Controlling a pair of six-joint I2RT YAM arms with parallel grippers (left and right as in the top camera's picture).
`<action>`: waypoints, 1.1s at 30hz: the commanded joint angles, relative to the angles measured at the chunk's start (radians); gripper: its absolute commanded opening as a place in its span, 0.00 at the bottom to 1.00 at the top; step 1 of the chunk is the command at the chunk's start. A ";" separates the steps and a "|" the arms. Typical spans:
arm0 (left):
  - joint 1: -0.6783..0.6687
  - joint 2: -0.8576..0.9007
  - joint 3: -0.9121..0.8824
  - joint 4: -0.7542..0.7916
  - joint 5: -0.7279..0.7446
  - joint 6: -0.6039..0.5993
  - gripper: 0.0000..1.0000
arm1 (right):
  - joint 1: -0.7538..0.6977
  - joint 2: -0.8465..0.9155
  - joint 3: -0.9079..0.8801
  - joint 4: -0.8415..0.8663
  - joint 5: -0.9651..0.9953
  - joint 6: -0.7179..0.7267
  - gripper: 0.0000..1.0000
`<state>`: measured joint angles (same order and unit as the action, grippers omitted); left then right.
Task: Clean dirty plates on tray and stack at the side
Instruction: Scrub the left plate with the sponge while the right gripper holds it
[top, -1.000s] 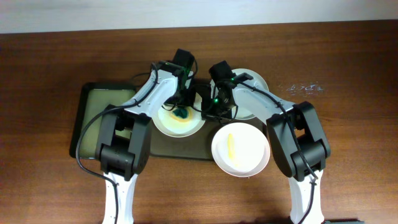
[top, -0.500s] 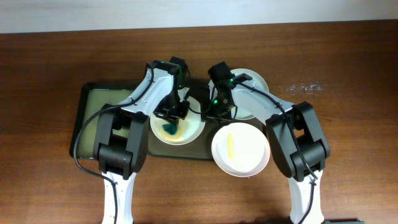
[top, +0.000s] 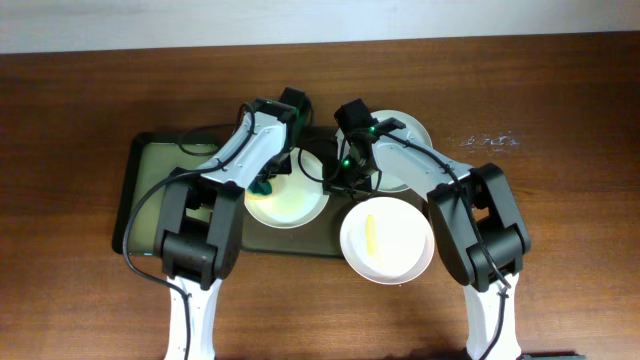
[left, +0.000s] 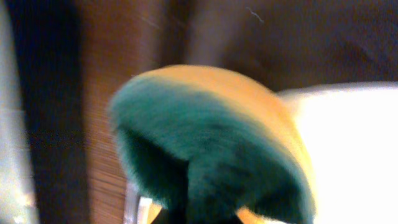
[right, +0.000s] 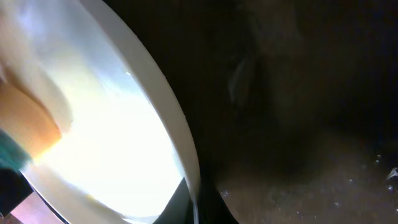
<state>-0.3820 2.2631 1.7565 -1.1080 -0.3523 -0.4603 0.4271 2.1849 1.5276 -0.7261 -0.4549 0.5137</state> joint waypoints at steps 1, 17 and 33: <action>0.011 0.011 -0.001 -0.084 0.511 0.366 0.00 | 0.005 0.034 -0.037 -0.016 0.055 -0.015 0.04; 0.012 0.011 -0.001 0.206 -0.261 -0.068 0.00 | 0.005 0.034 -0.037 -0.017 0.055 -0.015 0.04; 0.010 0.011 -0.001 -0.038 0.718 0.638 0.00 | 0.005 0.034 -0.037 -0.017 0.055 -0.015 0.04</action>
<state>-0.3737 2.2669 1.7596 -1.2140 0.2829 0.1436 0.4297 2.1834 1.5253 -0.7387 -0.4587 0.4957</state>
